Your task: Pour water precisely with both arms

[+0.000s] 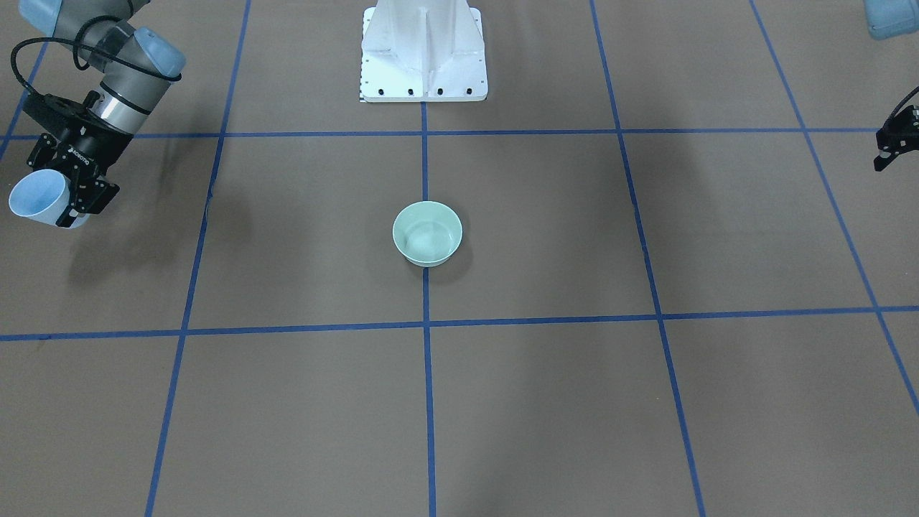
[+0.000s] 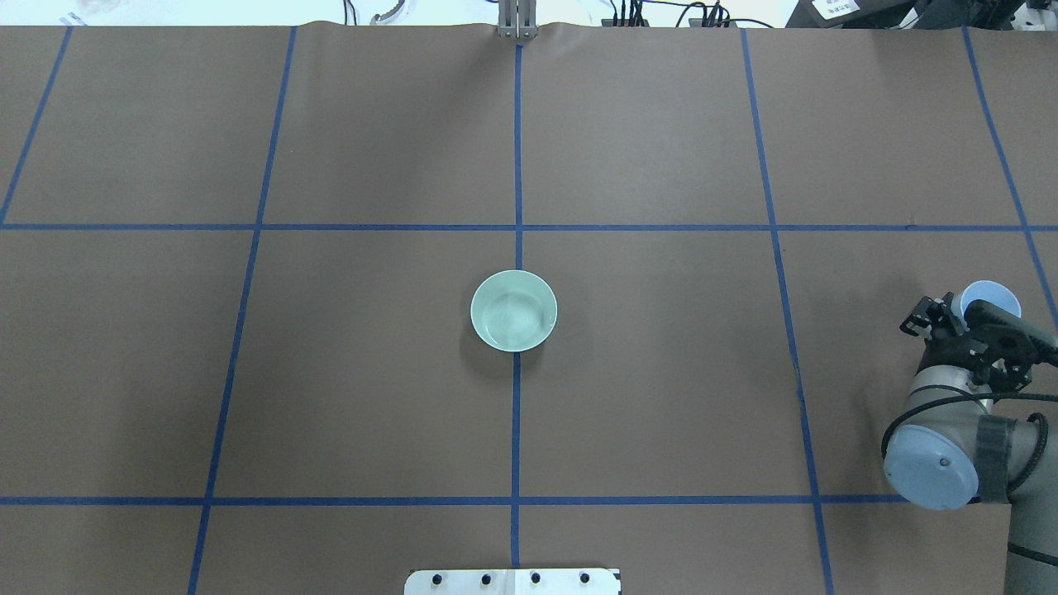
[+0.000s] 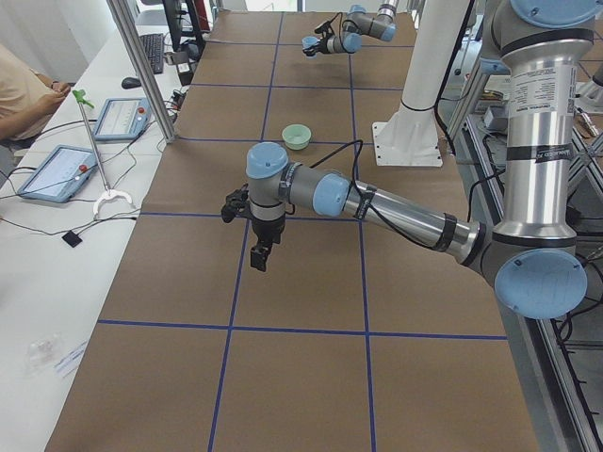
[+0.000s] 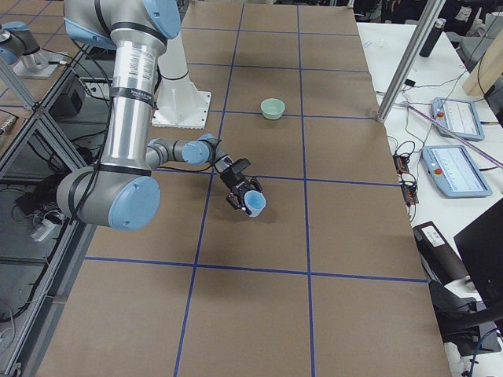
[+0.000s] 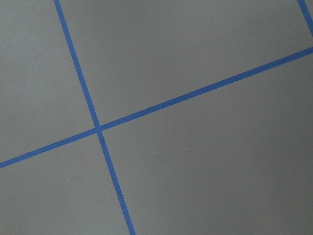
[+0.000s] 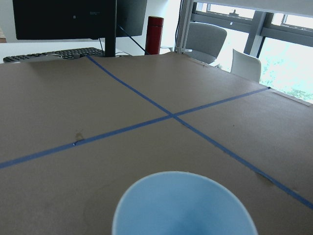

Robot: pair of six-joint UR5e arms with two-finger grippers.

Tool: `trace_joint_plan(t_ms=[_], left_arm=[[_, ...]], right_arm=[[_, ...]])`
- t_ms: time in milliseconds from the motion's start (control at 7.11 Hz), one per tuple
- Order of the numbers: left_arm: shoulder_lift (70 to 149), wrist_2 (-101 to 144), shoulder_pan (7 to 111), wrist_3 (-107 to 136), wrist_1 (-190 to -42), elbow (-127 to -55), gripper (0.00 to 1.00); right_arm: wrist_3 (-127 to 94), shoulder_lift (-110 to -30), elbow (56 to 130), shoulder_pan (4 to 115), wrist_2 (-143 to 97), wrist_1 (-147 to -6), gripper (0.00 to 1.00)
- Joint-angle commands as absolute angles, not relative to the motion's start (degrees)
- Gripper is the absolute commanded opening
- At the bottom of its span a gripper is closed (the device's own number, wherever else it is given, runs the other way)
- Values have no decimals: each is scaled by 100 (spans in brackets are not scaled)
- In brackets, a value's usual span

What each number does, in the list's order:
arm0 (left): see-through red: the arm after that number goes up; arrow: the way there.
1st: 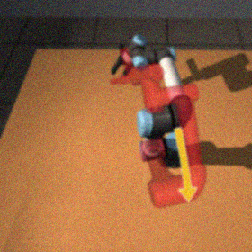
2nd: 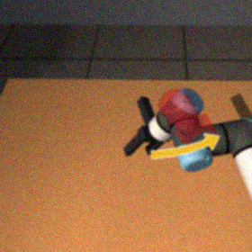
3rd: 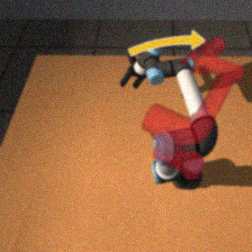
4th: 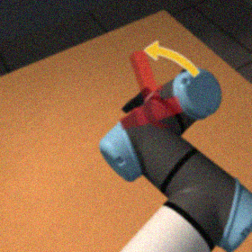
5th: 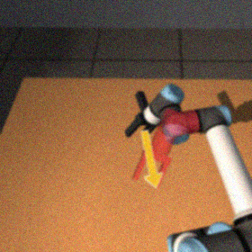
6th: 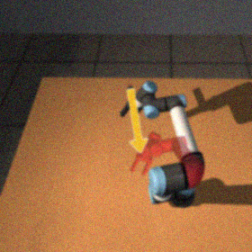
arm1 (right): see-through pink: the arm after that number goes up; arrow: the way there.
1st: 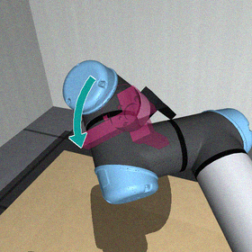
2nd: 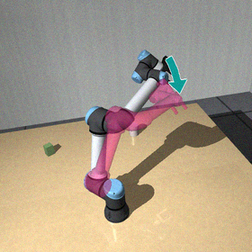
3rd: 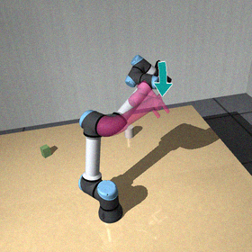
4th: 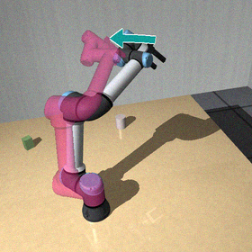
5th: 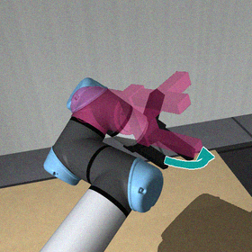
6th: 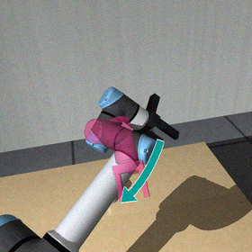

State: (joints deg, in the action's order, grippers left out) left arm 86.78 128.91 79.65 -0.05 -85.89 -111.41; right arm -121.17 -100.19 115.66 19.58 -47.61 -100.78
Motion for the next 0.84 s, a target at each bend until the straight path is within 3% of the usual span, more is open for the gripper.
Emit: trace_joint_plan(t_ms=[0, 703], left_arm=[[8587, 13200, 8740, -682, -8526, -10805, 100], [8500, 13351, 9185, -932, -8499, -10530, 100]], right_arm=[[-11131, -9320, 11602, 2398, -4790, -10003, 0], [-6400, -9299, 11417, 2531, -5182, -6071, 0]])
